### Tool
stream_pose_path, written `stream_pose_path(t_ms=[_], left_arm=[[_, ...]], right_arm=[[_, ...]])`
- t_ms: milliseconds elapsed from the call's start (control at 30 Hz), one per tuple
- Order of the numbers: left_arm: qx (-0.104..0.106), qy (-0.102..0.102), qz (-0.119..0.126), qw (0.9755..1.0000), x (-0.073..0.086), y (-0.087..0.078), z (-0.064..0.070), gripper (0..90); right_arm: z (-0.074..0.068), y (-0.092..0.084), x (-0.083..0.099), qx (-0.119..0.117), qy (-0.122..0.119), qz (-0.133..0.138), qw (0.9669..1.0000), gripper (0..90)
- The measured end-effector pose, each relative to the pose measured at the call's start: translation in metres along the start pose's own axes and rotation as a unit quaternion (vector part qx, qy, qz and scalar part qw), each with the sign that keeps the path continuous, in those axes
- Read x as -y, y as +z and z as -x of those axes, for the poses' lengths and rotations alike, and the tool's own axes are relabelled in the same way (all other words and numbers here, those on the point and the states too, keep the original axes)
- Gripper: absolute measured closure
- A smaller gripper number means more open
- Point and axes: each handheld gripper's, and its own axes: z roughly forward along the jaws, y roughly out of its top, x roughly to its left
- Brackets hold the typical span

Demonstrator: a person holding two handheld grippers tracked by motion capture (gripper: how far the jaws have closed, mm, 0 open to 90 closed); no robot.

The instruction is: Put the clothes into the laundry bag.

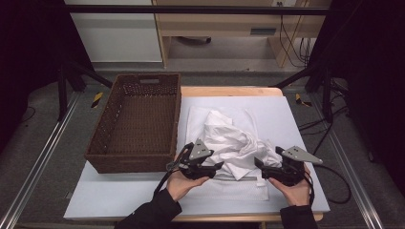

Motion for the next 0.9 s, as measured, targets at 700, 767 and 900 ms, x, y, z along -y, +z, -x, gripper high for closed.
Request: stream_pose_path(t_ms=[700, 767, 900], left_arm=[[-0.011, -0.014, -0.071, 0.9973, 0.069, 0.009, 0.019, 81.6], [-0.014, -0.015, -0.073, 0.9971, 0.071, 0.011, 0.018, 84.5], [-0.016, -0.017, -0.070, 0.9973, 0.072, 0.012, 0.017, 87.5]], right_arm=[[-0.013, 0.074, 0.006, 0.011, -0.061, -0.101, 0.9929, 4.1], [-0.015, 0.081, 0.011, 0.012, -0.074, -0.120, 0.9899, 8.8], [-0.017, 0.082, 0.014, 0.034, -0.087, -0.132, 0.9868, 40.9]])
